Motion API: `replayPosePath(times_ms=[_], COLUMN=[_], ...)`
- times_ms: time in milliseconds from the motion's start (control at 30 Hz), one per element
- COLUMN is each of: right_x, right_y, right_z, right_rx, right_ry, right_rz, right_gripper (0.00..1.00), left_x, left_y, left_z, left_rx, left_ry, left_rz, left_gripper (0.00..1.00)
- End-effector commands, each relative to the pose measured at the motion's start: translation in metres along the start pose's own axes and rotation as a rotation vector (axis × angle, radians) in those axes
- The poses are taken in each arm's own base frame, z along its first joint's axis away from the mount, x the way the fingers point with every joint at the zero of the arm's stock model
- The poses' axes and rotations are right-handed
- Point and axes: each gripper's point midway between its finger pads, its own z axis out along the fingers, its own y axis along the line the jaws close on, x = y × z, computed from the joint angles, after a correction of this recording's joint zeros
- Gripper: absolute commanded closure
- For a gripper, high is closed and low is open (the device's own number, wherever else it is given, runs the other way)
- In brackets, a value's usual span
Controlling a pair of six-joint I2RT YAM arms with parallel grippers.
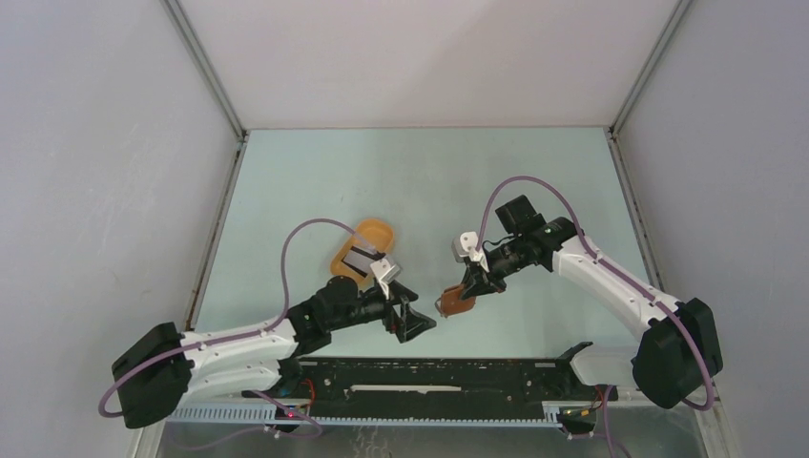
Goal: Put the credit cards into the card holder
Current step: Open the card holder at the center of the board.
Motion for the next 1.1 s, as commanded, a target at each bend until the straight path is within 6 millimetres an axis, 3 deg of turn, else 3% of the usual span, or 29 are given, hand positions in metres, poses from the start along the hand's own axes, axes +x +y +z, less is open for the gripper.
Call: replayPosePath(times_ms=[0,267,500,900,1067], right_x=[-0.010,-0.012,-0.012,-0.011,-0.011], right_y=[0.004,0.003,0.002,0.002,0.003], right_z=[0.001,0.001,0.002,0.002,0.004], right_rx=[-0.021,-0.017,-0.018,-0.017,-0.027], right_ry=[-0.037,-0.043,-0.046,-0.044,-0.043], right_rz=[-0.042,-0.026,-0.015,-0.007,-0.003], right_gripper=[1.00,1.00,1.00,1.00,0.99], left_x=[-0.050,-0.056,-0.052,-0.034,-0.034], left_y=[-0.021,-0.012,-0.007,0.026,0.030], left_z=[0.013,0.031,0.042,0.021,0.016], left_rx=[0.058,-0.015,-0.047,-0.215,-0.237], left_ry=[-0.129,-0.139,-0.110,-0.064,-0.067], left_rz=[0.049,-0.002,-0.022,0.017,0.042], left_gripper=[0.03,0.03,0.15,0.26,0.30])
